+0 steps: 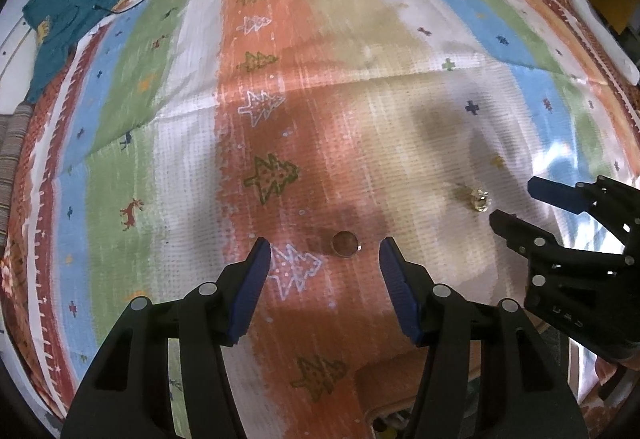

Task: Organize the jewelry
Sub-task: 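Move both tools toward the two small rings on the cloth, then grasp the dark ring with the left tool while the right tool grasps the gold ring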

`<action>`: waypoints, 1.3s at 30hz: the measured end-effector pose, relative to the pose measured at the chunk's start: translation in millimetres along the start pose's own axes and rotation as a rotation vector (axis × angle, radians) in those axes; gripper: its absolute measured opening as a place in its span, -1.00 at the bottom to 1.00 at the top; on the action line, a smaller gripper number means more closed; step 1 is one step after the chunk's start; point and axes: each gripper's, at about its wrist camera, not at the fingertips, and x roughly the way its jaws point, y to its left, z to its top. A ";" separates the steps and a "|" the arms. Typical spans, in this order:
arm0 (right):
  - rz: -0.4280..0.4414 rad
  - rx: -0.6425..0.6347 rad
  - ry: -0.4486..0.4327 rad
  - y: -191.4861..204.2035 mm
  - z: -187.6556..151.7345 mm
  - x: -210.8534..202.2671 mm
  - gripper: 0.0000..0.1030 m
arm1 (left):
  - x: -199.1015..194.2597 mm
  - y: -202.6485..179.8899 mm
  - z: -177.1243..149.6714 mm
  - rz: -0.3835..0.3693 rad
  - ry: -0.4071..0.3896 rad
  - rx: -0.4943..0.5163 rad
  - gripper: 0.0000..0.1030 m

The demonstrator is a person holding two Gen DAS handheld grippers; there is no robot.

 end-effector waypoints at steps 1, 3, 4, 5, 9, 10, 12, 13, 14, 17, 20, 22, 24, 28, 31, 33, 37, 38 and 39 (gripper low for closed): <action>0.001 -0.001 0.001 0.2 0.3 0.4 0.00 | 2.0 2.4 0.6 -0.002 0.005 -0.009 0.10; 0.005 -0.005 0.002 0.9 1.8 1.8 0.00 | 4.7 4.4 2.3 -0.013 0.010 -0.015 0.09; 0.004 -0.005 0.004 0.8 2.9 3.3 0.00 | 5.8 4.7 3.2 -0.016 0.012 -0.015 0.09; 0.004 -0.005 0.006 0.4 3.8 4.7 0.00 | 7.0 4.7 3.3 -0.016 0.014 -0.015 0.09; 0.004 -0.005 0.016 0.1 7.0 10.6 -0.01 | 15.4 3.0 4.4 -0.020 0.031 -0.004 0.07; 0.004 -0.005 0.018 0.2 7.7 12.0 -0.01 | 18.2 2.4 4.6 -0.019 0.037 -0.002 0.07; -0.001 -0.008 0.022 0.6 9.0 15.1 -0.04 | 22.2 2.5 4.6 -0.018 0.046 0.000 0.05; -0.004 -0.008 0.023 0.4 9.5 15.9 -0.04 | 24.1 3.5 4.7 -0.021 0.051 -0.004 0.03; -0.003 -0.009 0.027 0.6 10.2 17.7 -0.04 | 25.5 4.1 4.8 -0.023 0.054 -0.006 0.03; -0.004 -0.014 0.039 0.5 11.4 23.3 -0.04 | 31.3 5.0 6.3 -0.024 0.064 -0.004 0.02; -0.008 -0.018 0.044 0.6 13.1 28.1 -0.05 | 37.4 4.0 7.7 -0.027 0.076 0.004 -0.01; -0.010 -0.021 0.044 1.5 14.9 29.8 -0.08 | 41.5 3.0 8.7 -0.028 0.083 0.008 -0.03; -0.012 -0.026 0.045 2.8 16.5 31.0 -0.13 | 43.8 3.2 9.1 -0.025 0.086 0.010 -0.05; -0.024 -0.041 0.054 7.4 19.5 34.3 -0.33 | 46.7 3.5 9.7 -0.016 0.087 0.019 -0.23; -0.031 -0.049 0.062 9.0 19.4 36.4 -0.49 | 46.8 4.2 8.7 -0.008 0.088 0.026 -0.49; -0.027 -0.053 0.066 10.4 19.8 37.8 -0.67 | 47.4 2.8 8.8 0.000 0.090 0.032 -0.64; -0.029 -0.061 0.058 10.3 20.4 38.3 -0.68 | 46.8 0.0 8.0 0.005 0.085 0.032 -0.64; -0.028 -0.062 0.056 10.2 20.8 38.1 -0.68 | 45.5 -1.0 7.6 0.005 0.082 0.030 -0.64; -0.030 -0.064 0.054 9.9 20.5 37.3 -0.68 | 43.8 -1.0 7.4 0.005 0.078 0.029 -0.64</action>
